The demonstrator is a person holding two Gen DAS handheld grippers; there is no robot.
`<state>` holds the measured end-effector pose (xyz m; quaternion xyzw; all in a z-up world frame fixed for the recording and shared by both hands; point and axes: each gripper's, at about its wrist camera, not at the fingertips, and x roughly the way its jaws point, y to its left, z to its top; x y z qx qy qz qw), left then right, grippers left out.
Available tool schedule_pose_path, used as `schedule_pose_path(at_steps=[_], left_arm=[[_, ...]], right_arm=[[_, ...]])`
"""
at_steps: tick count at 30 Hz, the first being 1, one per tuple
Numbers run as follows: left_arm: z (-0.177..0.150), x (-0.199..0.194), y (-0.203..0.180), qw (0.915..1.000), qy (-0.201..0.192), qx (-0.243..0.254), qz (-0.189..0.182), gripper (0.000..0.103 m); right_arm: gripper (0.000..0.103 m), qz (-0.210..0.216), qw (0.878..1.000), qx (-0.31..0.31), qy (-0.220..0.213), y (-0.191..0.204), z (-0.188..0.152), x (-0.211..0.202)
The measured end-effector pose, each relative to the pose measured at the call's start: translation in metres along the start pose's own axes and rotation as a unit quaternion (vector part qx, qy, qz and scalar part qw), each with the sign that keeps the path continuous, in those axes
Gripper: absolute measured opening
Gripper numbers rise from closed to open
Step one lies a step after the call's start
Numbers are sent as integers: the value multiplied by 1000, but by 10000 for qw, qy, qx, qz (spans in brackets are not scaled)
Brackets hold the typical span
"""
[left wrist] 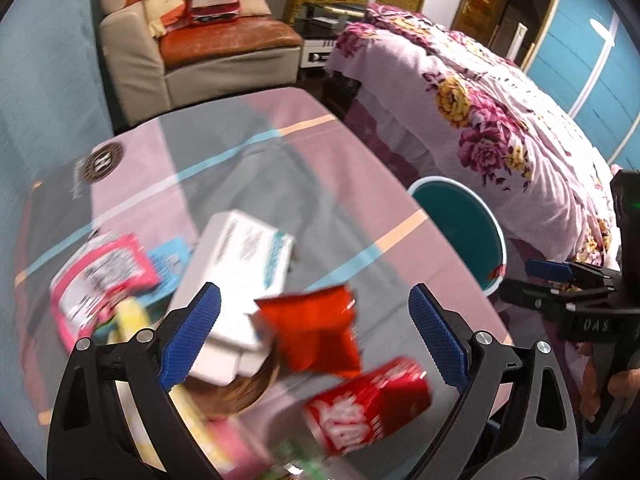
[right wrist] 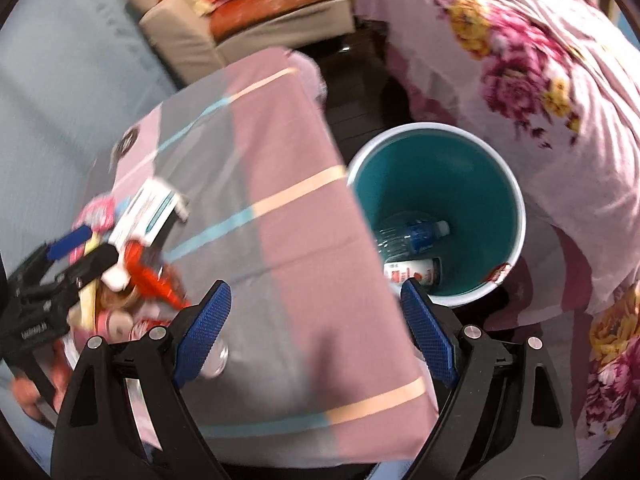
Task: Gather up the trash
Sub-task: 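Grasp the yellow tissue with left gripper while right gripper grasps the red Coca-Cola can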
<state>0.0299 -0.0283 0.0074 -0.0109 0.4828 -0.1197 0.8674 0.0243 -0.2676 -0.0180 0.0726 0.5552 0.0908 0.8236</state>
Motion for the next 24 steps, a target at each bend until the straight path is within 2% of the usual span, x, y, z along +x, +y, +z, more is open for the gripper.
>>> schedule_pose_path(at_steps=[5, 9, 12, 16, 24], left_arm=[[-21, -17, 31, 9997, -97, -187, 99, 95], [-38, -32, 54, 9991, -159, -363, 158, 95], [-51, -39, 70, 9987, -152, -409, 278, 95], [-66, -45, 92, 9977, -109, -527, 417, 95], [-85, -49, 133, 9933, -80, -1038, 510, 95]], right_arm=[[83, -147, 9959, -864, 239, 52, -15, 0], [83, -307, 9819, -1817, 435, 94, -27, 3], [83, -434, 9663, -2464, 602, 119, -36, 9], [83, -561, 9390, -3287, 838, 148, -48, 23], [83, -556, 8901, -4341, 1268, 183, -61, 50]])
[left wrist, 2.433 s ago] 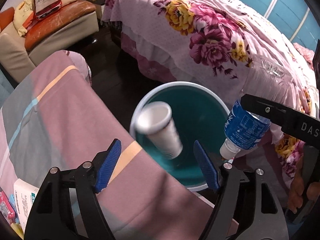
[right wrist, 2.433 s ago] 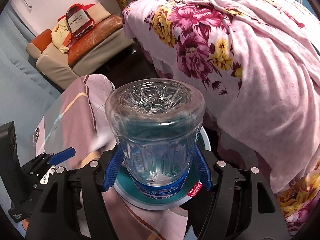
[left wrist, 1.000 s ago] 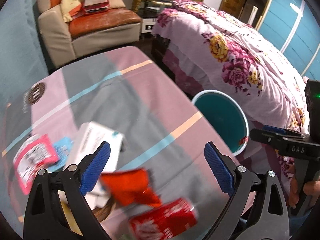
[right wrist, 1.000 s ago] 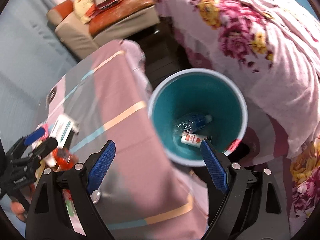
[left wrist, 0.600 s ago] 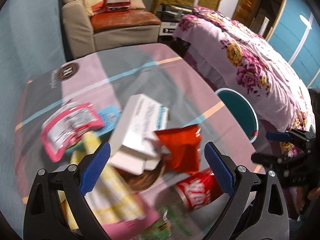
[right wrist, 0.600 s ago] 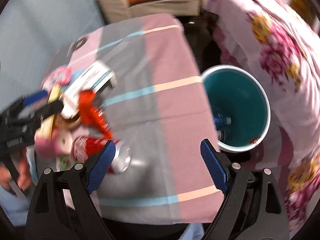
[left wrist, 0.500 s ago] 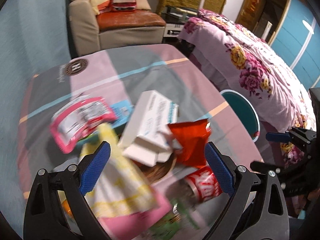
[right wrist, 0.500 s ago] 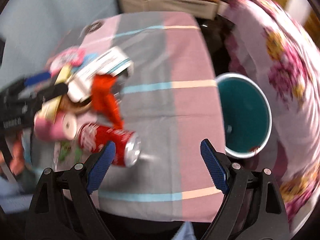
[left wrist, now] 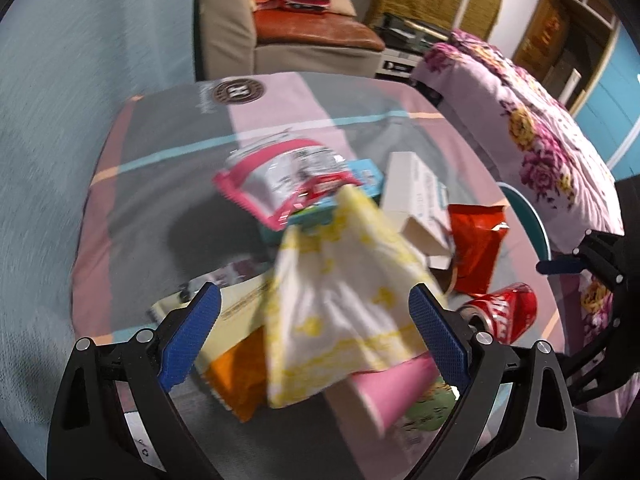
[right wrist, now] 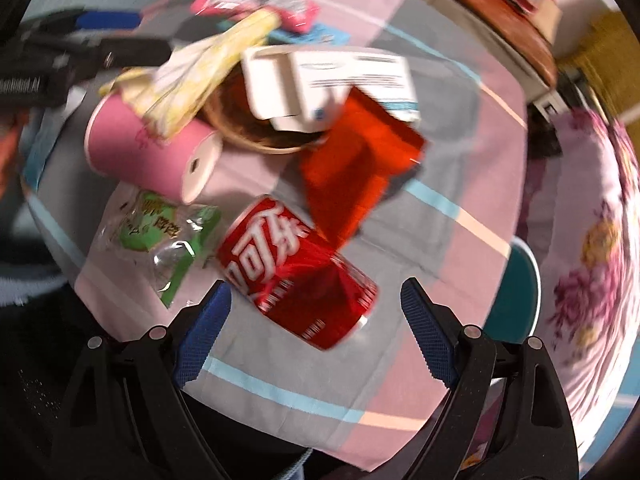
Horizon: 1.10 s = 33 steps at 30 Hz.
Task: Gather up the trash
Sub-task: 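Grasp the yellow tissue with left gripper while right gripper grasps the red Coca-Cola can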
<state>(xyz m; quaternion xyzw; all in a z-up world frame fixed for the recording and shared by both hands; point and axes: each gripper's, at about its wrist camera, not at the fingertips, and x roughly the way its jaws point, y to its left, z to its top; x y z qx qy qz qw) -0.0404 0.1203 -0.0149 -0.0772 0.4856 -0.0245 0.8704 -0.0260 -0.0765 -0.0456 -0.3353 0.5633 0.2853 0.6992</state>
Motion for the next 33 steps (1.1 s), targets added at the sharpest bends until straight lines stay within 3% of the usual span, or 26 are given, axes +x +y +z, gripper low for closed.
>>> schedule_pose_path(at_steps=[5, 10, 12, 19, 23, 33], left_arm=[[-3, -1, 19, 9995, 30, -304, -63, 95], [-1, 1, 20, 9992, 79, -355, -156, 95], [1, 3, 17, 9991, 106, -349, -220, 95], [10, 11, -9, 9989, 213, -154, -383, 95], [15, 13, -24, 9995, 208, 79, -230, 95], [27, 48, -22, 9969, 735, -283, -58, 95]], right_arm=[[83, 243, 9991, -277, 189, 10, 14, 16], [82, 410, 9981, -177, 421, 9, 12, 33], [77, 478, 9978, -36, 457, 5, 6, 38], [72, 1011, 9905, 933, 74, -24, -15, 26], [72, 1247, 9816, 1428, -222, -41, -29, 12], [72, 1536, 9621, 2097, -828, -69, -32, -5]])
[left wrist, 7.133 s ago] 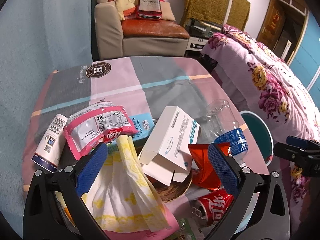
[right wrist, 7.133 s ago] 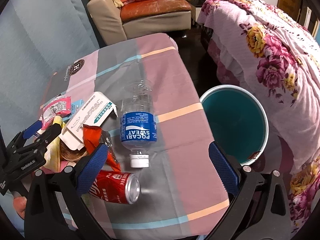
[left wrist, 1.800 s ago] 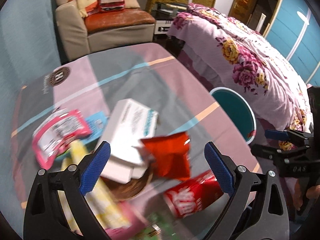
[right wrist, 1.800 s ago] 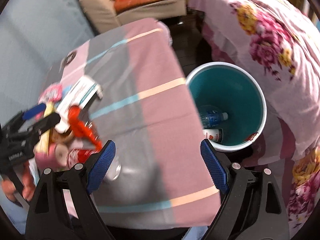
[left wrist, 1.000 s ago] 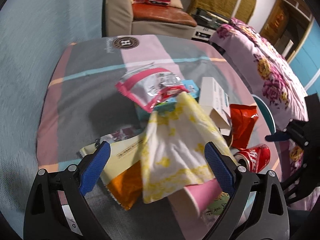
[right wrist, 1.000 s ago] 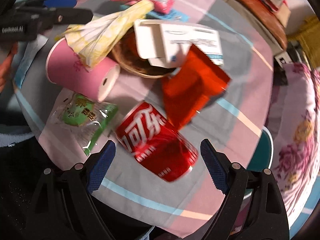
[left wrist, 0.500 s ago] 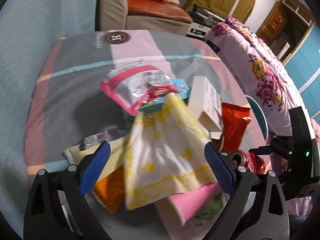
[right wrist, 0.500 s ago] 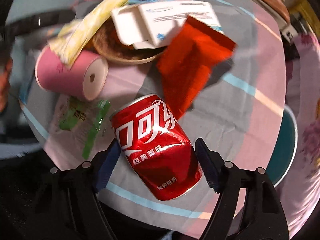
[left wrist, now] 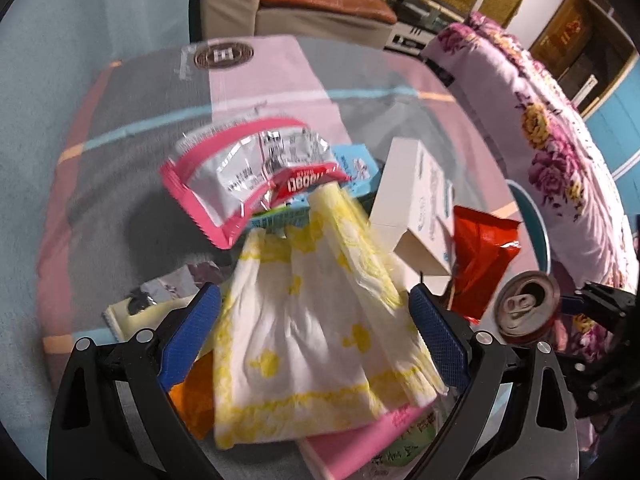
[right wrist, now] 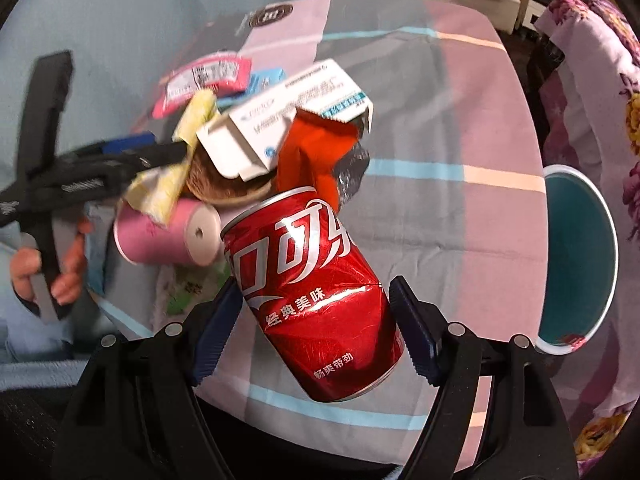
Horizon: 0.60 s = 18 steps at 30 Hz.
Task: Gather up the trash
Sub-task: 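Grasp the yellow tissue with left gripper while right gripper grasps the red Coca-Cola can, then carry tissue and can over the bin and release both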
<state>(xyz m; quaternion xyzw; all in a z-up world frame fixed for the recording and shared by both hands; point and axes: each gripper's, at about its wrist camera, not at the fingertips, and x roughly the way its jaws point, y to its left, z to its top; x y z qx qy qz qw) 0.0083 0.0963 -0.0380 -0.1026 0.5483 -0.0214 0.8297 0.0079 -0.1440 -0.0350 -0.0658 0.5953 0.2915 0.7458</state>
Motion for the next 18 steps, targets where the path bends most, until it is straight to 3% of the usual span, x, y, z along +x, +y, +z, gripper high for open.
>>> schedule_pose_path(at_steps=[4, 11, 13, 14, 16, 18], left_arm=[[-3, 12, 8, 9994, 209, -45, 262, 95], [-10, 15, 24, 9993, 324, -138, 115, 94], [-11, 11, 22, 9996, 278, -66, 52, 72], [-11, 10, 21, 9996, 274, -48, -18, 65], [-13, 8, 20, 9995, 273, -42, -120, 33], [-14, 7, 20, 9995, 271, -79, -134, 20]], right_arm=[[72, 135, 9997, 144, -137, -2, 2, -5], [72, 314, 9986, 312, -305, -3, 0, -9], [72, 361, 9981, 360, -359, -4, 0, -10], [72, 391, 9976, 402, -398, -4, 0, -11], [72, 419, 9971, 456, -440, -6, 0, -12], [72, 440, 9963, 530, -505, -7, 0, -14]])
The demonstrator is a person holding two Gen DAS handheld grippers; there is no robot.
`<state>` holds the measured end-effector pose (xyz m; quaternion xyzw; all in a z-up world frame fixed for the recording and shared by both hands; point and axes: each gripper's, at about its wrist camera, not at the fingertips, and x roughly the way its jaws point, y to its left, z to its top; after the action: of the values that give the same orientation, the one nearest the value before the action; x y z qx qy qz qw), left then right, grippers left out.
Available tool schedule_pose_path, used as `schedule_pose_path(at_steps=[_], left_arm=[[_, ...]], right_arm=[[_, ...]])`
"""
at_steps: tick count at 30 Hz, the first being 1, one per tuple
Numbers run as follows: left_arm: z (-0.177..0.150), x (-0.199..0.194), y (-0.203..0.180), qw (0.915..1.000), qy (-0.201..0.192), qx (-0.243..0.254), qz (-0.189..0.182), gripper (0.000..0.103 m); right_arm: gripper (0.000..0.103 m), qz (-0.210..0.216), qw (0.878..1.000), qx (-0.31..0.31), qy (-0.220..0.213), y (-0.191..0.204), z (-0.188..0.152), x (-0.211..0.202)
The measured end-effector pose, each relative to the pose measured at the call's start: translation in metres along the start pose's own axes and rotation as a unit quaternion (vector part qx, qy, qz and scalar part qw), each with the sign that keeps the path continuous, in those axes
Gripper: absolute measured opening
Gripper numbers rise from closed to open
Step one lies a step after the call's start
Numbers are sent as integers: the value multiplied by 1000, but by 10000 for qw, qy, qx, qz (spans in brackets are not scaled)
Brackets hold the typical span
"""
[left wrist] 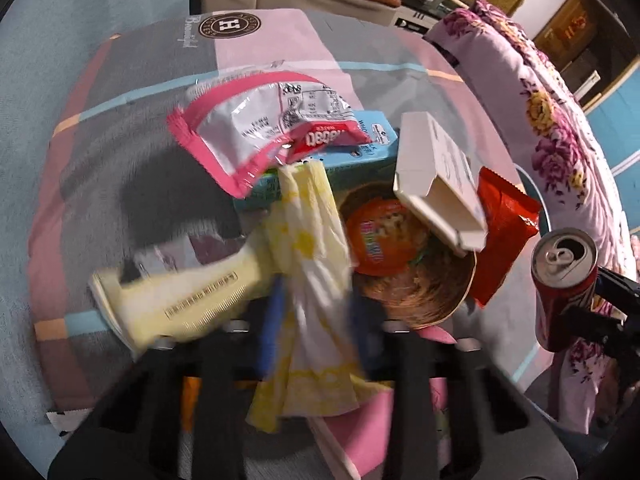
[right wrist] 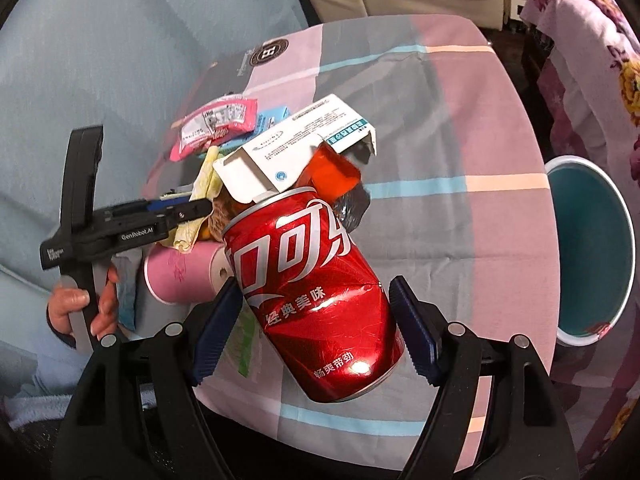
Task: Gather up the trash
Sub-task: 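Carry tissue and can over the bin and release both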
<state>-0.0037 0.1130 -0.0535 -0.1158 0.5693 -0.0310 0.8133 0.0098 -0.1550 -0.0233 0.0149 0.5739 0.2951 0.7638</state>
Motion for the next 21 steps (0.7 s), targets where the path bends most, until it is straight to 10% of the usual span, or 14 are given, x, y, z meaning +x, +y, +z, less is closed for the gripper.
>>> schedule_pose_path(at_steps=[21], left_arm=[[10, -66, -42, 9953, -880, 214, -345, 12]], right_arm=[[71, 160, 9979, 527, -354, -28, -1, -9]])
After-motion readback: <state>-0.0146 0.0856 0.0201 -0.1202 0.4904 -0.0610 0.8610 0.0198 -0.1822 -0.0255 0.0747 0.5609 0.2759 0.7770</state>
